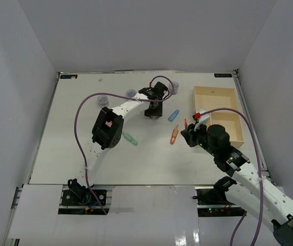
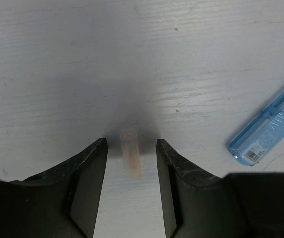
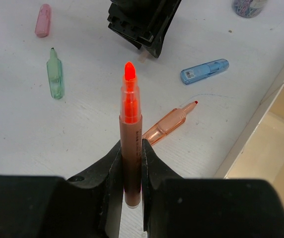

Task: Sort the stationery into containers
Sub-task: Close the pen cap on the pen.

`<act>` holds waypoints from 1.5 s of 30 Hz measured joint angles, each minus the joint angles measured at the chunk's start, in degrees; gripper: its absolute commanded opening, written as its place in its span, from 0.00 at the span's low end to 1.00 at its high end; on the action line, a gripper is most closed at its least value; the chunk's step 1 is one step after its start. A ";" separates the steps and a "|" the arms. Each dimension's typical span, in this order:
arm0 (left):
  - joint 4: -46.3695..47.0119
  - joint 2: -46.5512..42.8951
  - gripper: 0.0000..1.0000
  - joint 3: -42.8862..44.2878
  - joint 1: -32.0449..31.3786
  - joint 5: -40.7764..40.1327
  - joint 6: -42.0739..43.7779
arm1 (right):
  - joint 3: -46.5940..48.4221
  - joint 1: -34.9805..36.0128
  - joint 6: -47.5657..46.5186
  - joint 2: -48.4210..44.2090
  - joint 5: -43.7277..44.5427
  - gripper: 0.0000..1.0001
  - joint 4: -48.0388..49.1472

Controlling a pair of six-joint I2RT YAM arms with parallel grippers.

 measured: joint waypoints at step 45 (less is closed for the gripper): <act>74.69 -67.25 0.00 -68.06 9.62 26.71 7.54 | 14.62 1.75 5.14 26.29 -28.92 0.08 16.57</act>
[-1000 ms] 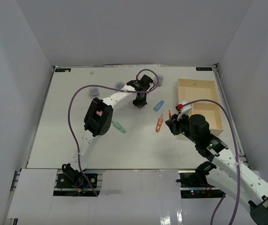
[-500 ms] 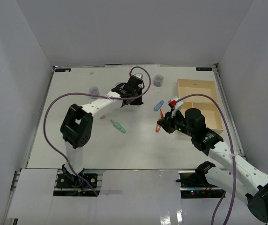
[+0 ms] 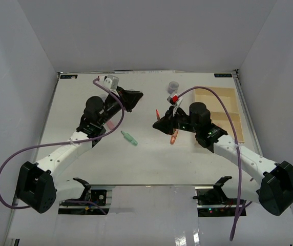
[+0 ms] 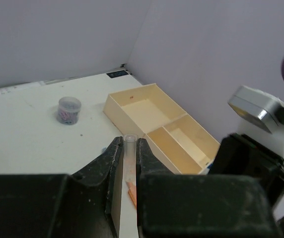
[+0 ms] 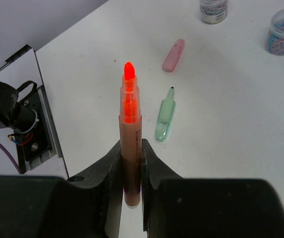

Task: Sort the stationery into containers
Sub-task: Close the pen cap on the pen.

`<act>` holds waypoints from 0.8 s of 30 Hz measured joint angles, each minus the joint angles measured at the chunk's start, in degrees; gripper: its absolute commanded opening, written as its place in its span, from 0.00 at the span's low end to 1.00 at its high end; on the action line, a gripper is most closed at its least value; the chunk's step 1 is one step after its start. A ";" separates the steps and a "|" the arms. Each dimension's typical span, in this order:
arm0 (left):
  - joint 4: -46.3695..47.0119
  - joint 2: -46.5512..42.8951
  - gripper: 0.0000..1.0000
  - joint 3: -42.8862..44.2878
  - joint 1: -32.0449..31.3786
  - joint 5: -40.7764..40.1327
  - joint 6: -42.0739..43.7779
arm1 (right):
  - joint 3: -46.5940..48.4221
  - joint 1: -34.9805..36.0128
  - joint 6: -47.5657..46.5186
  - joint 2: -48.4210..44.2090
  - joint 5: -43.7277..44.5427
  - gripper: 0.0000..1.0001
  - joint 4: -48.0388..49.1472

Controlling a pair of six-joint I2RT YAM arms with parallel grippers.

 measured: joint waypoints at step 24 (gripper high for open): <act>27.96 -7.98 0.00 -15.56 0.44 9.46 -8.22 | 4.33 5.55 3.41 9.79 -3.87 0.08 10.14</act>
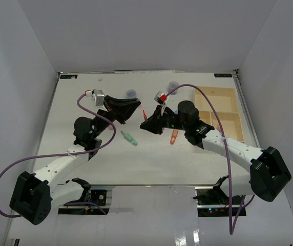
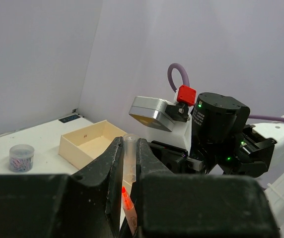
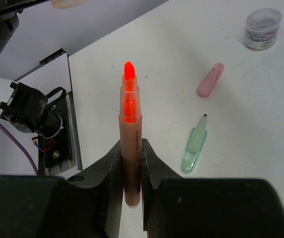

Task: Sort the stationery into containers
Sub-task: Close the pen cap on the pen.

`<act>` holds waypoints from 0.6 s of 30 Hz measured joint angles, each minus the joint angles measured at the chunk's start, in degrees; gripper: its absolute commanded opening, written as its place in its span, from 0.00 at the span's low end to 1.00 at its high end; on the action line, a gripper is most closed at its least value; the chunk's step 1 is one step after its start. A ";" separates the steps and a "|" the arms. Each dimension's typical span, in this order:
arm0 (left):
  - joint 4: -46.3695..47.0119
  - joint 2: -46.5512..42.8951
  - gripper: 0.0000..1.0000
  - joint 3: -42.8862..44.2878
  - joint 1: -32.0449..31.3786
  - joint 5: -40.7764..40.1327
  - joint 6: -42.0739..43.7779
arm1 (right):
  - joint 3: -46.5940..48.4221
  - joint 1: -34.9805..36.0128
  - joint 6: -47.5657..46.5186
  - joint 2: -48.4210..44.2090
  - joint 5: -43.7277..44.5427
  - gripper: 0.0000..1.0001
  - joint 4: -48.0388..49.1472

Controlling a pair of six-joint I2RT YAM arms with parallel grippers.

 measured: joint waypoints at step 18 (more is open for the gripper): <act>1.73 1.44 0.00 -0.79 0.00 -0.04 -4.44 | 0.09 0.70 -0.31 -0.02 -1.14 0.08 3.72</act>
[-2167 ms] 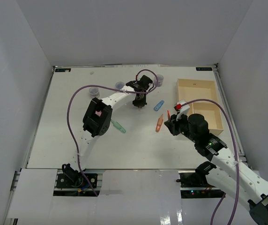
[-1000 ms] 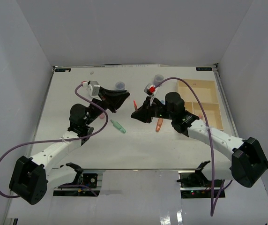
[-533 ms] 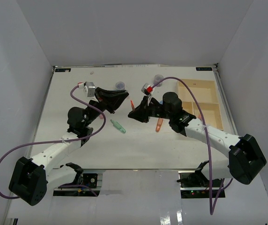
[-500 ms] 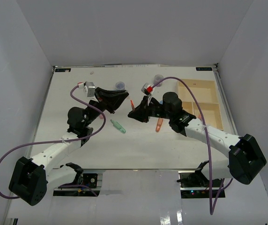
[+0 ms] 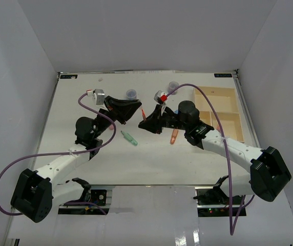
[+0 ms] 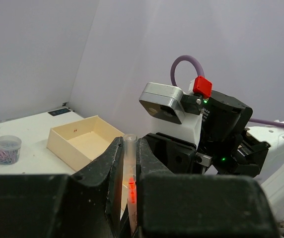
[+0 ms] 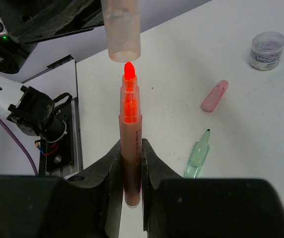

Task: Sort the stationery into containers
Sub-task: Close the pen cap on the pen.

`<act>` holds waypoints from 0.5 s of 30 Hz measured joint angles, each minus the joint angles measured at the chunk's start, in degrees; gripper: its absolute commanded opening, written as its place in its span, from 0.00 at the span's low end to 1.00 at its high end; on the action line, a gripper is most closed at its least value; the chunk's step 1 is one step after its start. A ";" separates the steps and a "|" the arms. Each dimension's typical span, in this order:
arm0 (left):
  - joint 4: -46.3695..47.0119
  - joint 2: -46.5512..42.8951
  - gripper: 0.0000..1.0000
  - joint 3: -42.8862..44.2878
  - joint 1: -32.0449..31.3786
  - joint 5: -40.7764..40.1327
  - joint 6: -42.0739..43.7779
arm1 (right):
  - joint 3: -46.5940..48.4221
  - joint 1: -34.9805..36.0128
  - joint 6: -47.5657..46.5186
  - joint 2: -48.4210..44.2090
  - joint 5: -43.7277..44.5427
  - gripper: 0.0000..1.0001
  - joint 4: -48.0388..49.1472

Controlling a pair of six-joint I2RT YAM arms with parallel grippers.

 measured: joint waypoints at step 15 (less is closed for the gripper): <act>1.07 0.85 0.00 0.00 0.00 0.02 -1.99 | 0.00 0.37 -0.87 -0.04 -0.13 0.08 1.16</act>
